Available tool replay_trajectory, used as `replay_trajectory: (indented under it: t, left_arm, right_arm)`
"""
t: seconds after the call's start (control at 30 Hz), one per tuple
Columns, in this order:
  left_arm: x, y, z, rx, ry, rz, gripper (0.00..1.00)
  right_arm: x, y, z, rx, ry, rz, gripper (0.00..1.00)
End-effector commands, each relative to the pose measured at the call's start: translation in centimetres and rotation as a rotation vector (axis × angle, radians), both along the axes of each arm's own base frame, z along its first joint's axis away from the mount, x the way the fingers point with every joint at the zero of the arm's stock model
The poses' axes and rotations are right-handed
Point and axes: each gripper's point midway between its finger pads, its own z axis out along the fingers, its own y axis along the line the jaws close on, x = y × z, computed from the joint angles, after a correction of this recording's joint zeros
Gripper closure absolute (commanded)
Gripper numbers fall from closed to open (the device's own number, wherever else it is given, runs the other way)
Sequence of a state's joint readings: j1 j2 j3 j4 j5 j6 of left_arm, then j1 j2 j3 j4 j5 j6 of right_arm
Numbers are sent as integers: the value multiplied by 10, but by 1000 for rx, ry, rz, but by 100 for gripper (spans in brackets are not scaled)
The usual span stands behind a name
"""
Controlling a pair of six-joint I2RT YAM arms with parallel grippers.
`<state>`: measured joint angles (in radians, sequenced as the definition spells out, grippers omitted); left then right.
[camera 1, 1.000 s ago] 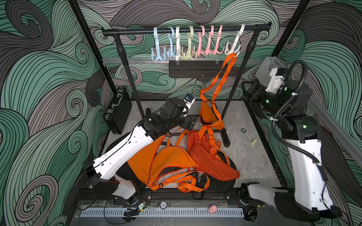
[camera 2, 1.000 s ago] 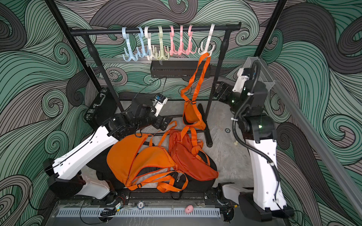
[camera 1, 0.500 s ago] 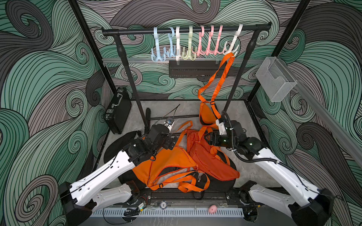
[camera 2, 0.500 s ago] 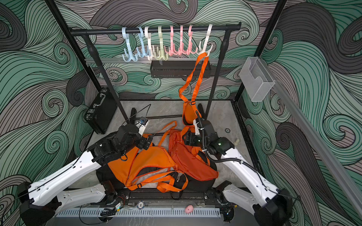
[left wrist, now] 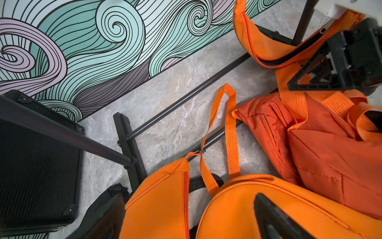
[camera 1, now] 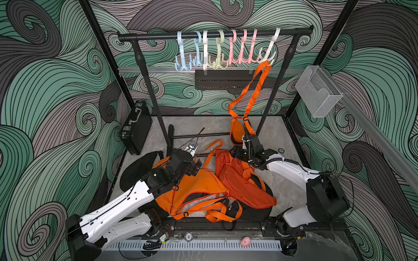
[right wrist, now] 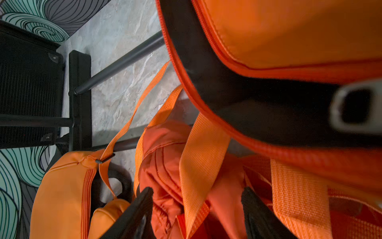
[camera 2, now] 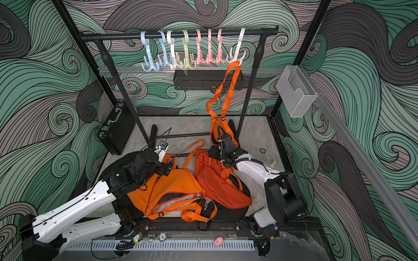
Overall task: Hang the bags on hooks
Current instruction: Pick up the bag from the bag.
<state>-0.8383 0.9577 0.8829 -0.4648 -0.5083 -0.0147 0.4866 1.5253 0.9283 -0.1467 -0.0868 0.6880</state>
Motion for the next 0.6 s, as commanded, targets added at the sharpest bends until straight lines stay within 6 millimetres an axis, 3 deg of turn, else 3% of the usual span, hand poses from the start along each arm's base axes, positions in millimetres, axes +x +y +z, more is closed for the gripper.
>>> replay_trajectory:
  t: [0.0,0.17,0.27,0.33,0.43,0.57]
  left_arm:
    - [1,-4,9,-19,-29,-17,1]
    - [0,-5,8,-7,-24,-36,1]
    - [-1,-5,10,-9,-32,-39,2]
    - [-1,-3,14,-16,-46,-34,1]
    - [-1,0,20,-29,-68,-27,1]
    - [-3,5,30,-54,-96,-7,1]
  right_arm:
    - [24,16,11,40,-69,9,41]
    - [26,29,17,36,-95,63,75]
    - [11,46,40,24,-134,135,91]
    - [-6,61,71,34,-196,203,99]
    - [-38,85,123,69,-290,316,100]
    - [-79,101,184,125,-375,449,100]
